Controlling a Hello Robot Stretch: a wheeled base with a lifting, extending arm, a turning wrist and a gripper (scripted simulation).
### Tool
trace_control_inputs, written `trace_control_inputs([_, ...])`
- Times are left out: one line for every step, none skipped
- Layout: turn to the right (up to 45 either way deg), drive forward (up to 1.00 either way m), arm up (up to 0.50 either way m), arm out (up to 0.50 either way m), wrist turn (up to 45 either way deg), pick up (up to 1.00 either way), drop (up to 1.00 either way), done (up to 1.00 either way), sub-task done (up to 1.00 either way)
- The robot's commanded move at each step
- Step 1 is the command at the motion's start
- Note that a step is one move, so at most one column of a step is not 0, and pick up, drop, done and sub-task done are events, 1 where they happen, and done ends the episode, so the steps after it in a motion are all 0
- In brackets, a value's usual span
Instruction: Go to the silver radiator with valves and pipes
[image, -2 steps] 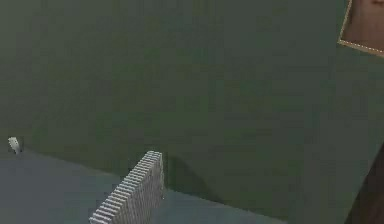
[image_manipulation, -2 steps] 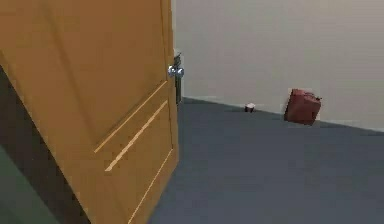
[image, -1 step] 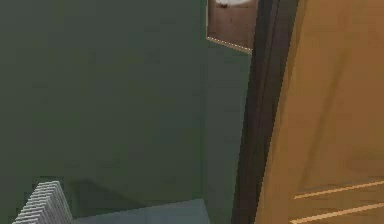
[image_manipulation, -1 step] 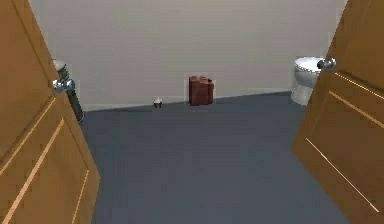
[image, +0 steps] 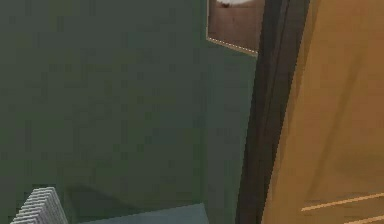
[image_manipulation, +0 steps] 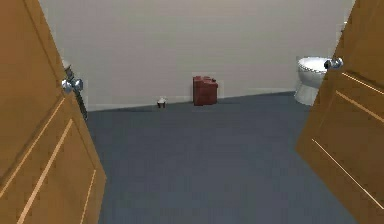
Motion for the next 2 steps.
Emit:
trace_control_inputs([-45.0,0.0,0.0,0.0,0.0,0.0,0.0,0.0,0.0])
trace_control_inputs([0.0,0.0,0.0,0.0,0.0,0.0,0.0,1.0,0.0])
